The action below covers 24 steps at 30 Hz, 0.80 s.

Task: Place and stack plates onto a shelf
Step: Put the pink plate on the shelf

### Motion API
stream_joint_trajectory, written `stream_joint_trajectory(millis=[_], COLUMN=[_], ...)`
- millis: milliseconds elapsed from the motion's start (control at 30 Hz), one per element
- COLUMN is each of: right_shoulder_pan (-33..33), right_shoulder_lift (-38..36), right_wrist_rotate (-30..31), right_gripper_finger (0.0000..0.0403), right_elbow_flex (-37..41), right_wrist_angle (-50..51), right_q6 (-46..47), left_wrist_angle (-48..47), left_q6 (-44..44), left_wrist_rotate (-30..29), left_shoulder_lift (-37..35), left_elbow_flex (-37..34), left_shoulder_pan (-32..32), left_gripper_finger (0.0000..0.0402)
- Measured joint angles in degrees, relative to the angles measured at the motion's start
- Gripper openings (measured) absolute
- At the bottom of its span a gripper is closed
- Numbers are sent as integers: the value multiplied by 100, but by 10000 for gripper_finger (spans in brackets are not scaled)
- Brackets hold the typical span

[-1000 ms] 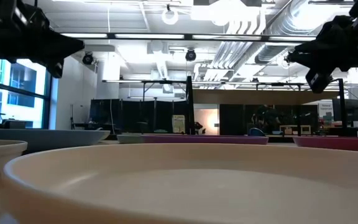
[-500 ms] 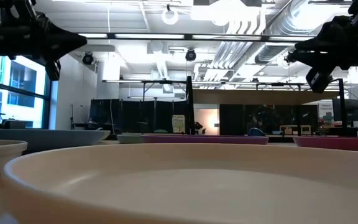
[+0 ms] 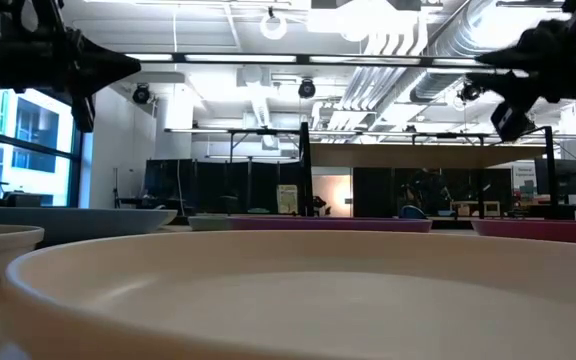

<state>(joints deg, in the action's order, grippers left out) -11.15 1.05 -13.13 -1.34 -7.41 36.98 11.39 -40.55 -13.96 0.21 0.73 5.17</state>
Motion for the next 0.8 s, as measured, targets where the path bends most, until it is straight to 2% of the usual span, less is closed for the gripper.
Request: stream_joint_trajectory(millis=[167, 367, 600, 700, 800], right_shoulder_pan=[1, -1, -1, -1, -1], right_shoulder_lift=[-1, 1, 1, 1, 1], right_wrist_rotate=[34, 202, 365, 366, 365], right_gripper_finger=[73, 95, 155, 164, 165], right_elbow_flex=[0, 0, -4, -9, -175], right_wrist_angle=[-613, -1027, -1815, -2279, -2310], right_q6=[-108, -96, -390, -401, -468], left_wrist_angle=[467, 1258, 1264, 1243, 1245], left_q6=[-288, -83, -81, 99, 489], left_wrist_rotate=[87, 93, 95, 179, 262], left_shoulder_lift=[0, 0, 150, 339, 614], left_elbow_flex=[0, 2, 346, 652, 1023], left_shoulder_pan=[0, 0, 0, 0, 0], left_gripper_finger=[17, 17, 16, 16, 16])
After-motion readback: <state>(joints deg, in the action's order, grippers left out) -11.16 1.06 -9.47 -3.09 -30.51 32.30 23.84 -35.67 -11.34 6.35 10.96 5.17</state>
